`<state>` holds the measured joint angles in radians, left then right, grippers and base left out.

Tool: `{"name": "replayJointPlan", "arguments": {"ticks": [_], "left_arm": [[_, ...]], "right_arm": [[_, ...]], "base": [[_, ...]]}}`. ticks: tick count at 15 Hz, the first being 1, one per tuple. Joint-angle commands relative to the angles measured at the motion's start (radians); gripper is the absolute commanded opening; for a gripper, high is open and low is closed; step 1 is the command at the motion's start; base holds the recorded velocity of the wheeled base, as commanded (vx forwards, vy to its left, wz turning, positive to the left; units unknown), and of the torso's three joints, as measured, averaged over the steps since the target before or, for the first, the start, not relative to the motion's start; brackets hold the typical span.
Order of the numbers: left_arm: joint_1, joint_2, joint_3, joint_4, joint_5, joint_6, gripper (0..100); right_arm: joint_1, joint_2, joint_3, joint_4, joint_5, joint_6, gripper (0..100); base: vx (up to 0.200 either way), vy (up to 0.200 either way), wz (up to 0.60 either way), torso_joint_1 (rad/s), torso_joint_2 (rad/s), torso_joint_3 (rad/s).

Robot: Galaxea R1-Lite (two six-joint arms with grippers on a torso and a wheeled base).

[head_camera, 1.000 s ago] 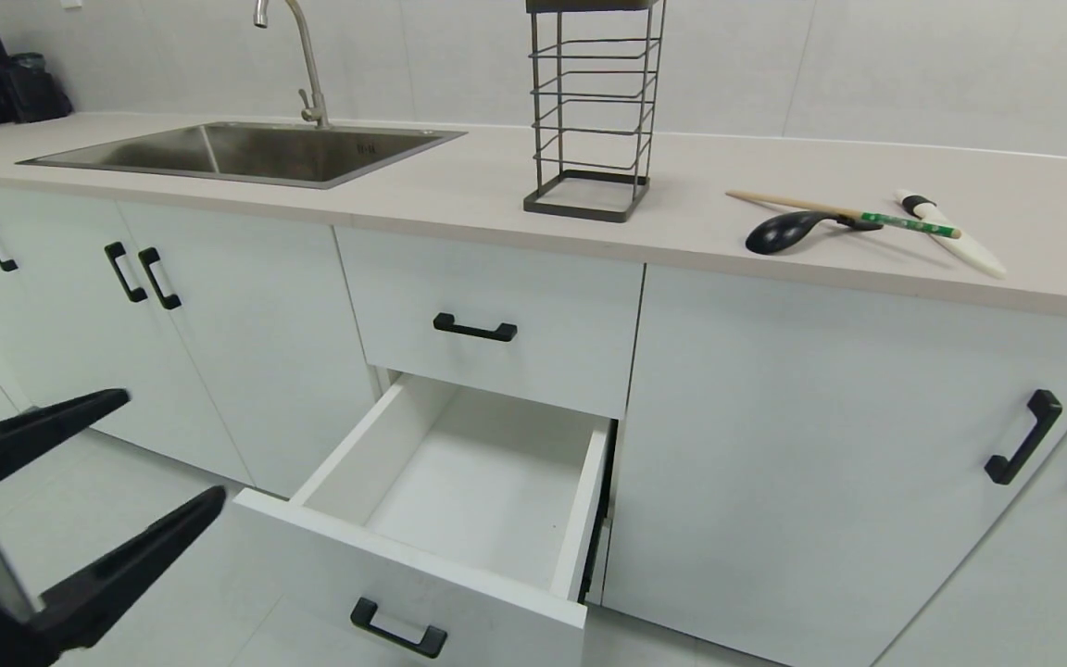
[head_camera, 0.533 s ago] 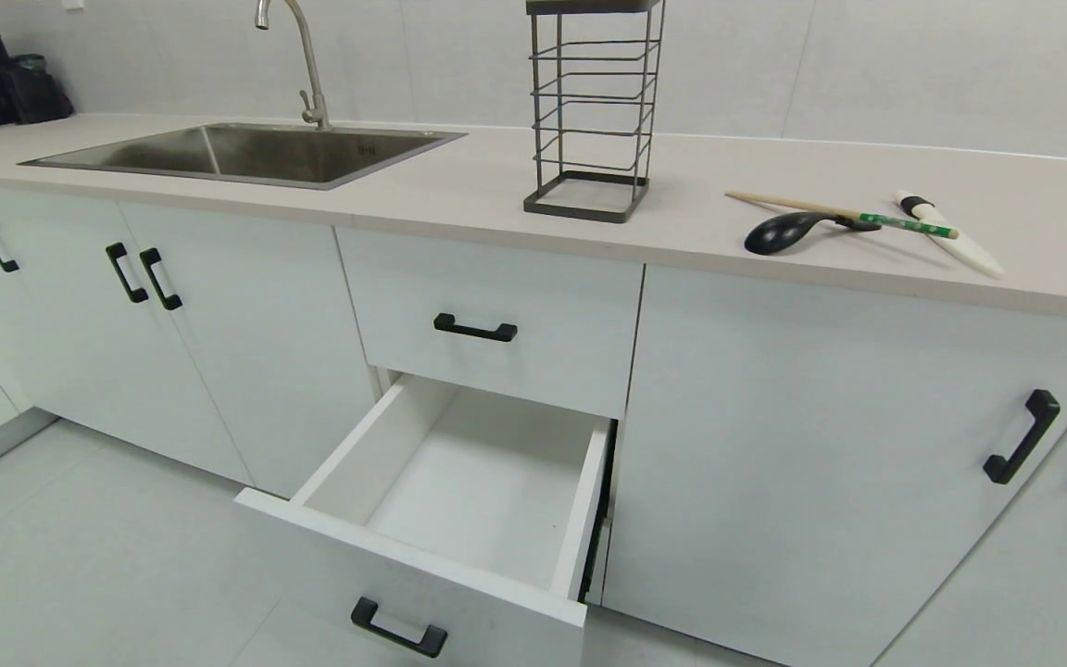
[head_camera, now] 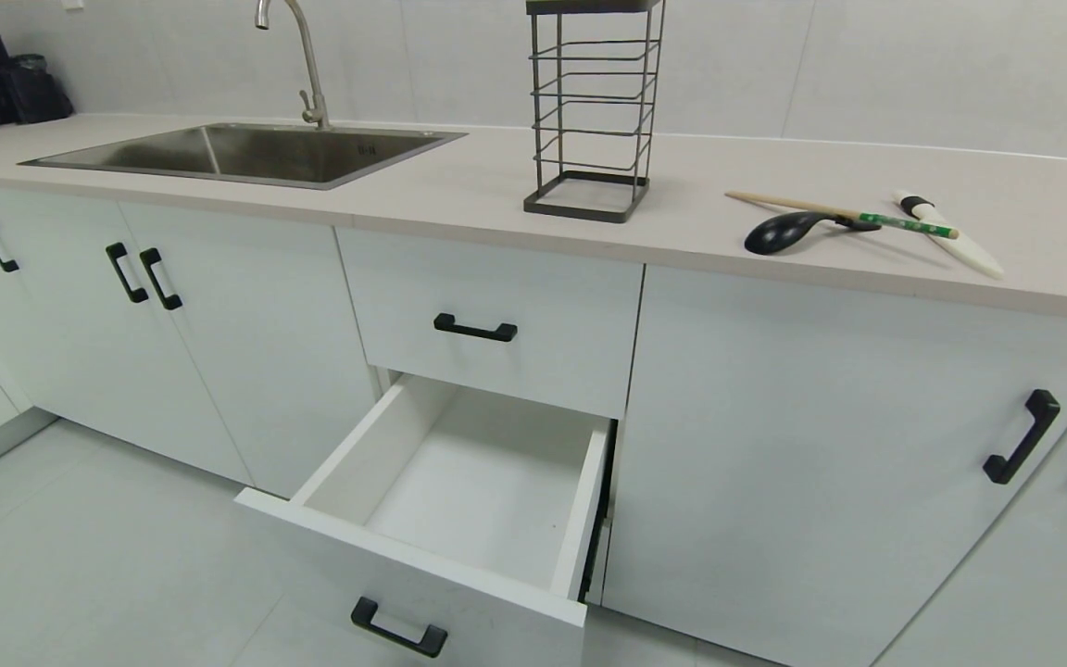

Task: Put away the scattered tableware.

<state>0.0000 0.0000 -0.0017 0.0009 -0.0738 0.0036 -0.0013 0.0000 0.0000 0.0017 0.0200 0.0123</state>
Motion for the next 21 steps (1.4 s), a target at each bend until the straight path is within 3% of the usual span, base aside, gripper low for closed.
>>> {"name": "replayJointPlan", "arguments": {"ticks": [1, 5, 13, 18, 21], "left_arm": [[0.0, 0.0, 0.002, 0.001, 0.0, -0.002, 100], [0.002, 0.0, 0.002, 0.001, 0.034, -0.002, 100], [0.0, 0.0, 0.002, -0.001, 0.034, -0.004, 100], [0.0, 0.0, 0.002, -0.001, 0.035, -0.007, 100], [0.0, 0.0, 0.002, -0.001, 0.035, -0.008, 100]], "right_arm": [[0.0, 0.002, 0.0, 0.0, 0.0, 0.0, 0], [0.0, 0.002, 0.0, 0.0, 0.0, 0.001, 0], [0.0, 0.002, 0.0, 0.0, -0.002, 0.0, 0], [0.0, 0.002, -0.002, 0.0, 0.0, 0.0, 0], [0.0, 0.002, 0.0, 0.0, -0.002, 0.0, 0]], "base": [[0.0, 0.0, 0.0, 0.0, 0.0, 0.0], [0.1, -0.15, 0.0, 0.002, 0.0, 0.003], [0.025, 0.0, 0.0, 0.008, -0.01, -0.003], [0.0, 0.0, 0.0, 0.178, -0.18, -0.179], [0.0, 0.0, 0.0, 0.209, -0.66, -0.229]]}}
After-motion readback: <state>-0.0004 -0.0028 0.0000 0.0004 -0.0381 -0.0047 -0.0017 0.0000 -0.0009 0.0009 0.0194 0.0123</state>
